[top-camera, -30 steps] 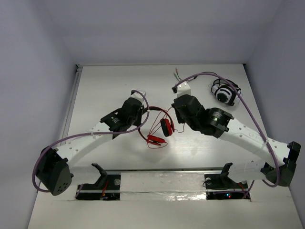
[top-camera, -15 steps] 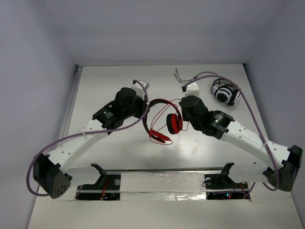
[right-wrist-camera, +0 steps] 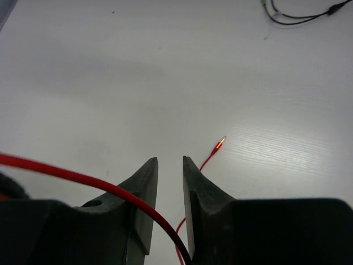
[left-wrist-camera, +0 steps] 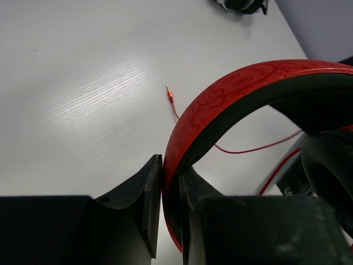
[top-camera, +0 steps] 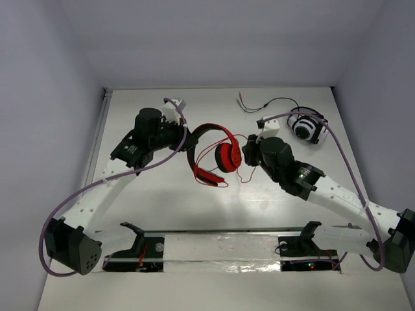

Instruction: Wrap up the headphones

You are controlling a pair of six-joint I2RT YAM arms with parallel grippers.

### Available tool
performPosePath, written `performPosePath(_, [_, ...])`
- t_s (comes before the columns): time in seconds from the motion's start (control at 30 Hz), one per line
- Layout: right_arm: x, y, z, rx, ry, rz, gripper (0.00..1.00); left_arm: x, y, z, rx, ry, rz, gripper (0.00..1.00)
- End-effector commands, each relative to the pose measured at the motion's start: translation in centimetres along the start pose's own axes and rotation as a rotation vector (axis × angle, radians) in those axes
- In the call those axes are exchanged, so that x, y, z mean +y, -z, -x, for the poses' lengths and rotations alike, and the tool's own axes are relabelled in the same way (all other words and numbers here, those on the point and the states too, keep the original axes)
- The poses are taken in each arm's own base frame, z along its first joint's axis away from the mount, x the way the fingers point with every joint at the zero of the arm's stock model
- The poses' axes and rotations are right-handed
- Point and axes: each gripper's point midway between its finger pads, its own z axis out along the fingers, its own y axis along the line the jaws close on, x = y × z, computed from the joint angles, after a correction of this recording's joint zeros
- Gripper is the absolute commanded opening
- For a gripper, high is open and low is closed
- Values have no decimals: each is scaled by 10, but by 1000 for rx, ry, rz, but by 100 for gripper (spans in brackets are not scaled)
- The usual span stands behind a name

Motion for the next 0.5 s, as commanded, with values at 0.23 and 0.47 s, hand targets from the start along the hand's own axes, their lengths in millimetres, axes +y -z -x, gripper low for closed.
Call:
performPosePath(0.23, [40,-5,39,-191,-137,304,37,-57,38,76,-183,-3,-229,0])
performPosePath(0.47, [54,-22,10,-171,-157,390,51,-70,50,104,-238,26,-254,0])
